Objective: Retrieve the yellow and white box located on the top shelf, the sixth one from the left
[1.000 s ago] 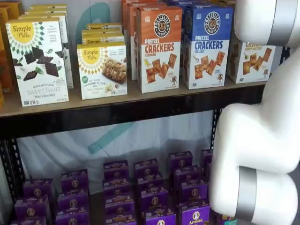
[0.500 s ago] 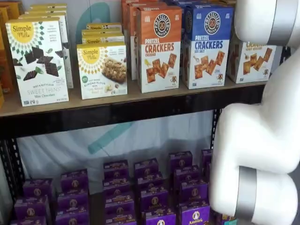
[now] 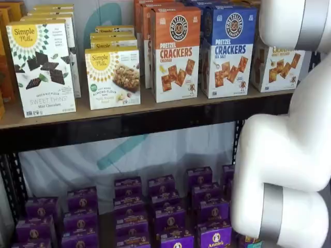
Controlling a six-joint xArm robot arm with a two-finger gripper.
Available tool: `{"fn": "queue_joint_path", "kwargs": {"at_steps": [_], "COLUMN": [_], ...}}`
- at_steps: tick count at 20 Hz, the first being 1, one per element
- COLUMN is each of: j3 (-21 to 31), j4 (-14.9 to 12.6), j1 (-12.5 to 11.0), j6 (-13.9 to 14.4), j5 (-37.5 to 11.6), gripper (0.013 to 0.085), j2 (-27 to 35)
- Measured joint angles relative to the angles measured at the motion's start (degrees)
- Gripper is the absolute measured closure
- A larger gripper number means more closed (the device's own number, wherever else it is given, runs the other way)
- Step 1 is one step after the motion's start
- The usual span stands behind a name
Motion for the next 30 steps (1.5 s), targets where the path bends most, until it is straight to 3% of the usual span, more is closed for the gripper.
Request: {"fn": "queue_joint_path", "kwargs": {"at_steps": [17,30], "j3": [0.5,-3.9], "j4": [0.4,1.4], "j1": [-0.3,-2.0], "j6": [-0.2,-0.9], "j5": [-0.1,4.7], "gripper": [0.037,0.037], "j2": [-0.5,0.6]}}
